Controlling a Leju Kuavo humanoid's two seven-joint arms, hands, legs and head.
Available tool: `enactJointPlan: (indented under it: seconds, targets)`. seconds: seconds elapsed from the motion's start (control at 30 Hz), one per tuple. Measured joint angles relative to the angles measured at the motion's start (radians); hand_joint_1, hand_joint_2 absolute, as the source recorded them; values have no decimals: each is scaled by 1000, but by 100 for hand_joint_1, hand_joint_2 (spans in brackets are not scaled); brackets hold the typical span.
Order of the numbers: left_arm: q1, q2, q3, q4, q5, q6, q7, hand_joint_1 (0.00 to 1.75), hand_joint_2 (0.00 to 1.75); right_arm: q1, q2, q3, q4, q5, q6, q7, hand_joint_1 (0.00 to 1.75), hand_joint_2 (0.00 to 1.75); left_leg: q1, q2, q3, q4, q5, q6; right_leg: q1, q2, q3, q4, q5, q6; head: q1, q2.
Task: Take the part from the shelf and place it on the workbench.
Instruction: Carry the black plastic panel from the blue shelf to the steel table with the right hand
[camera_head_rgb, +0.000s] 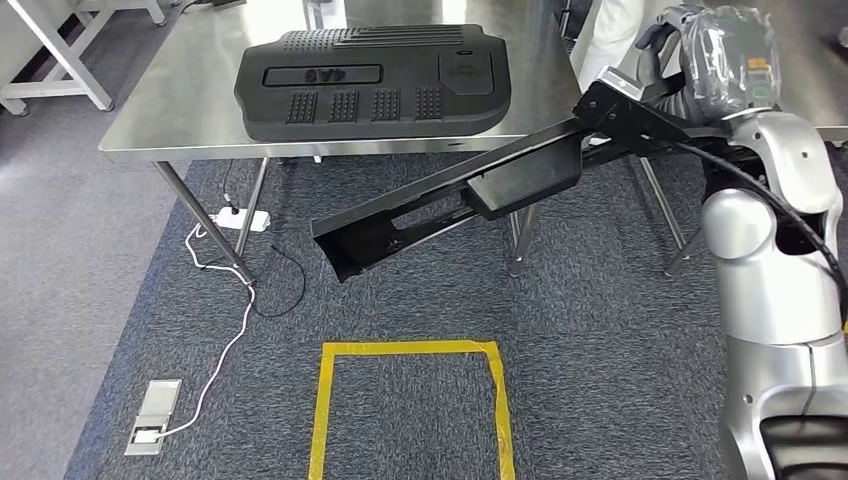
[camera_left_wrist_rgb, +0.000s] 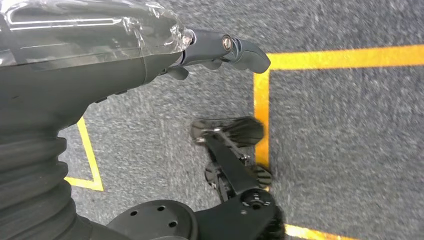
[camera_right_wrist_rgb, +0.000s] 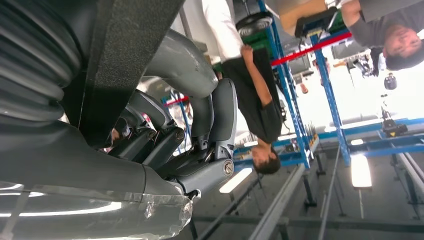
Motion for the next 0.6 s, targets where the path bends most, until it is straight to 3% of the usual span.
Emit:
enactJointPlan:
  seconds: [0.03,0.1,0.2,0.23,0.33,0.4,0.43,0.53,0.6]
  targets:
    - [1,1,0,0,0,0,0,0,175,-1,0,0,0,0,0,0,175,175,-9,-7,18,-55,30,18,4,3,6,-4,-2,-1,2,0]
    - [2,4,0,0,0,0,-1,0,175,-3,1,0,0,0,1,0,175,175,-20,-15,38,-115,46,38,2,7,10,-13,0,4,6,0]
    - [1,4,0,0,0,2,-2,0,175,-4,1,0,-1,0,1,0,175,175,-18,-9,60,-166,52,31,-2,6,12,-24,2,19,-1,0]
    - [1,4,0,0,0,2,-2,0,175,-5,1,0,-1,0,0,-1,175,175,-14,-6,69,-182,58,28,0,2,7,-10,-10,24,1,0]
    - [1,3,0,0,-1,2,-3,0,175,-9,1,1,-2,0,0,-1,175,175,-11,-1,83,-200,63,25,0,-9,-64,138,-82,35,22,0]
    - [2,2,0,0,-1,2,-3,0,175,-5,1,1,-2,0,0,-1,175,175,-11,1,84,-193,57,24,-1,-11,-107,213,-94,41,35,0]
    - [2,2,0,0,-1,2,-3,0,175,-5,1,1,-2,0,0,-1,175,175,-11,2,84,-188,52,23,-2,-12,-105,199,-72,43,40,0]
    - [1,1,0,0,-1,2,-3,0,175,-7,1,1,-1,0,0,-1,175,175,-11,2,85,-167,32,13,1,-24,-26,24,18,38,54,0]
    - [1,0,0,0,-2,2,-4,0,175,-8,2,1,-1,1,0,-1,175,175,-14,2,81,-157,24,5,5,-27,-4,-25,23,22,57,0]
